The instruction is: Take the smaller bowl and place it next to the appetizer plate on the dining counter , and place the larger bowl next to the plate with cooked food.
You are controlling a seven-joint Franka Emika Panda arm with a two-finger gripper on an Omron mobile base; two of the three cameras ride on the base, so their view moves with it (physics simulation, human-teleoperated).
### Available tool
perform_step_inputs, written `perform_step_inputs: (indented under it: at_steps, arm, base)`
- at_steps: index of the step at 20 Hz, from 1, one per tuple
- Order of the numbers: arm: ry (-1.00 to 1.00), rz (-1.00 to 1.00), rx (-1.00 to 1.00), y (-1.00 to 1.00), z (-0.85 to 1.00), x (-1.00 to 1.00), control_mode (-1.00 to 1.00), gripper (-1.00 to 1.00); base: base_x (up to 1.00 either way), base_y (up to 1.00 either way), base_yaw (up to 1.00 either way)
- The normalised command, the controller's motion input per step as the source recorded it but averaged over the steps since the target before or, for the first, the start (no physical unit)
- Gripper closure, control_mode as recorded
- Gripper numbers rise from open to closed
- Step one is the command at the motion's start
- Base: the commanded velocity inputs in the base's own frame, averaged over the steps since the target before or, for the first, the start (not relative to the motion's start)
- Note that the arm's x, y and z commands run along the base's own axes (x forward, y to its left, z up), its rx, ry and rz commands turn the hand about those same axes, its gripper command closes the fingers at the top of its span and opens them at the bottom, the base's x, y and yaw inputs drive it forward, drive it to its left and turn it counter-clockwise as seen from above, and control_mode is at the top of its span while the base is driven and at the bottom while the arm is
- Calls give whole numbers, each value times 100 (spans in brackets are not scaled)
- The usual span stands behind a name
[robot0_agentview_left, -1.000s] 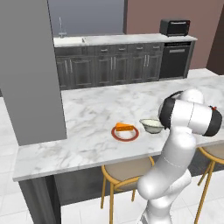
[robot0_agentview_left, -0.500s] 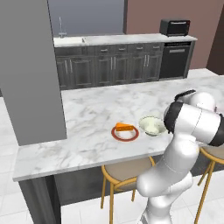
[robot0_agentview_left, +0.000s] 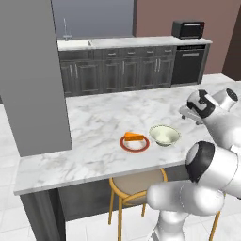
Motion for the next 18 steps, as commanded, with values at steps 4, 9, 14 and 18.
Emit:
perform_step_inputs:
  at_steps: [4,9,14,18]
  arm:
    - [-3,30,-30,9,66,-93,-100,-100]
    - [-25,22,-12,0,28,-100,-100,-100]
    - [-17,11,0,0,33,-89,-100,-100]
    - [-6,6,0,0,51,-39,-100,-100]
  base:
    - [0,0,0]
    - [0,0,0]
    - [0,0,0]
    - [0,0,0]
